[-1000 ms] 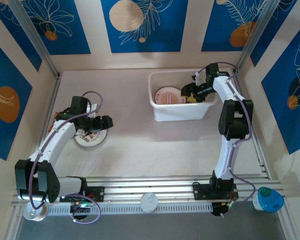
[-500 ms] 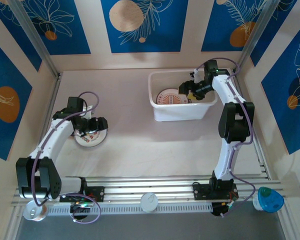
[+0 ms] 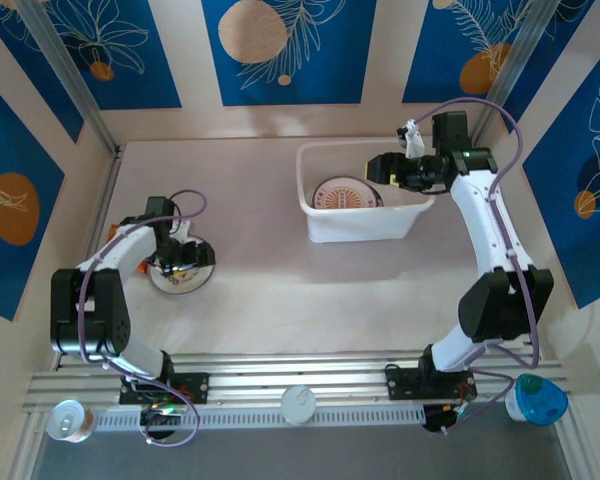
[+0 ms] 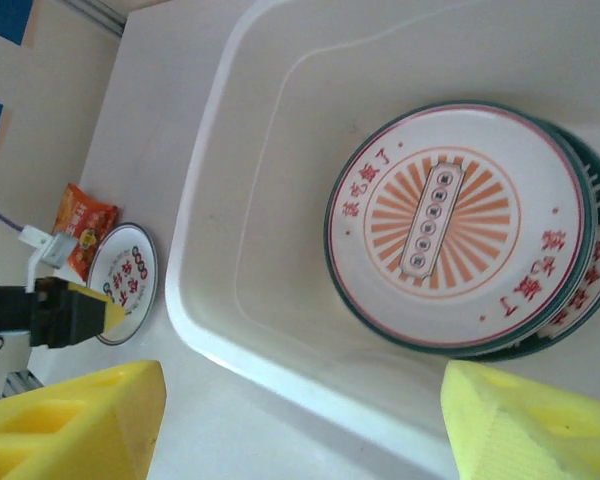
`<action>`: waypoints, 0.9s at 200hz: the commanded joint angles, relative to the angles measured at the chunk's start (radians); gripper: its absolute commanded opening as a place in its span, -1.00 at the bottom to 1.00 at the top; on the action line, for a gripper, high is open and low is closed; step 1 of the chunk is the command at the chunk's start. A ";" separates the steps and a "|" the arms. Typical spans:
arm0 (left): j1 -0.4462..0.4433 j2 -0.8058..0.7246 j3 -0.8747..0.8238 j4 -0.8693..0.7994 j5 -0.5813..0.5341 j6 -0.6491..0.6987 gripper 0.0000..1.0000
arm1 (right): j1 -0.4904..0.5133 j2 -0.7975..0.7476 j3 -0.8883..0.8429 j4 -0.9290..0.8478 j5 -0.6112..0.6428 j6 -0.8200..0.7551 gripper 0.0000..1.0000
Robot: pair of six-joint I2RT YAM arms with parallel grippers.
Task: Place the plates into the plastic bin on the countertop
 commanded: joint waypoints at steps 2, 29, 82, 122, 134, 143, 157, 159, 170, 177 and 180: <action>0.012 0.042 -0.013 0.037 0.055 0.031 0.56 | 0.004 -0.057 -0.111 0.033 0.016 0.041 0.47; 0.012 0.081 -0.021 0.069 0.120 0.024 0.57 | 0.004 -0.113 -0.169 0.069 0.032 0.065 0.48; 0.001 0.122 -0.045 0.106 0.242 0.003 0.49 | 0.036 -0.124 -0.203 0.097 0.031 0.099 0.48; -0.064 0.131 -0.058 0.130 0.276 -0.039 0.46 | 0.071 -0.114 -0.200 0.111 0.044 0.113 0.47; -0.085 0.131 -0.070 0.160 0.289 -0.072 0.46 | 0.079 -0.110 -0.200 0.114 0.046 0.118 0.47; -0.102 0.131 -0.076 0.181 0.296 -0.094 0.46 | 0.087 -0.109 -0.199 0.115 0.047 0.119 0.48; -0.130 0.134 -0.077 0.198 0.301 -0.118 0.46 | 0.095 -0.105 -0.200 0.116 0.049 0.122 0.47; -0.133 0.136 -0.076 0.201 0.301 -0.121 0.46 | 0.097 -0.106 -0.199 0.115 0.049 0.124 0.48; -0.159 0.142 -0.068 0.204 0.306 -0.133 0.46 | 0.103 -0.105 -0.201 0.117 0.050 0.124 0.48; -0.178 0.145 -0.061 0.207 0.307 -0.142 0.46 | 0.106 -0.104 -0.202 0.119 0.051 0.125 0.48; -0.186 0.147 -0.059 0.209 0.310 -0.146 0.46 | 0.108 -0.105 -0.202 0.120 0.052 0.127 0.47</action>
